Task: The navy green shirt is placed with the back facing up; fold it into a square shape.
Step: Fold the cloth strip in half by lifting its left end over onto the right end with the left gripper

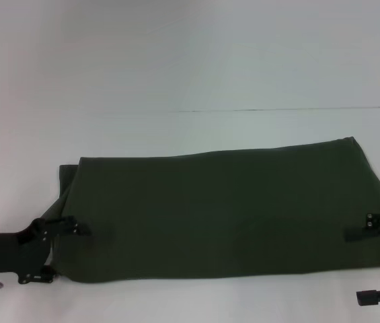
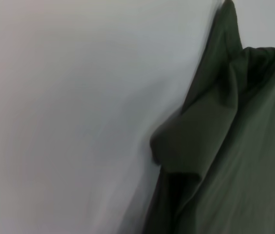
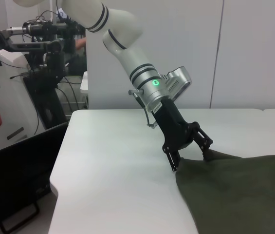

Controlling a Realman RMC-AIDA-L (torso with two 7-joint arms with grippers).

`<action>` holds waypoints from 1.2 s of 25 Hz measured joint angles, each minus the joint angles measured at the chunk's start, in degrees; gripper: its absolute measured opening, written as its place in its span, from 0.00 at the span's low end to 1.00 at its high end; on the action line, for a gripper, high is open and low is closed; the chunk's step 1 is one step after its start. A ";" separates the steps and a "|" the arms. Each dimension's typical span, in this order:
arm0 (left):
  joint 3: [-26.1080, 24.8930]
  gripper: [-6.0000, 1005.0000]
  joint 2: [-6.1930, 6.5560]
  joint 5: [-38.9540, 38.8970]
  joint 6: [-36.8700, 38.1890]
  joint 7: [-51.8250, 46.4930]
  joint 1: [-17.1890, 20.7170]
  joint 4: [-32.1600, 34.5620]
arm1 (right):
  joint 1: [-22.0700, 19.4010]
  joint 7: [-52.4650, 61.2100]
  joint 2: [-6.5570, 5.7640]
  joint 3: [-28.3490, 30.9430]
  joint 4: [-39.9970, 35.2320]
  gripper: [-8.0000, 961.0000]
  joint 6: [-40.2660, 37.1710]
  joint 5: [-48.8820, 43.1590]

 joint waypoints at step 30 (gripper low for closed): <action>-0.18 0.85 -0.39 0.30 -2.44 0.01 -0.44 -1.43 | 0.24 0.00 -0.08 -0.11 0.00 0.96 0.02 0.00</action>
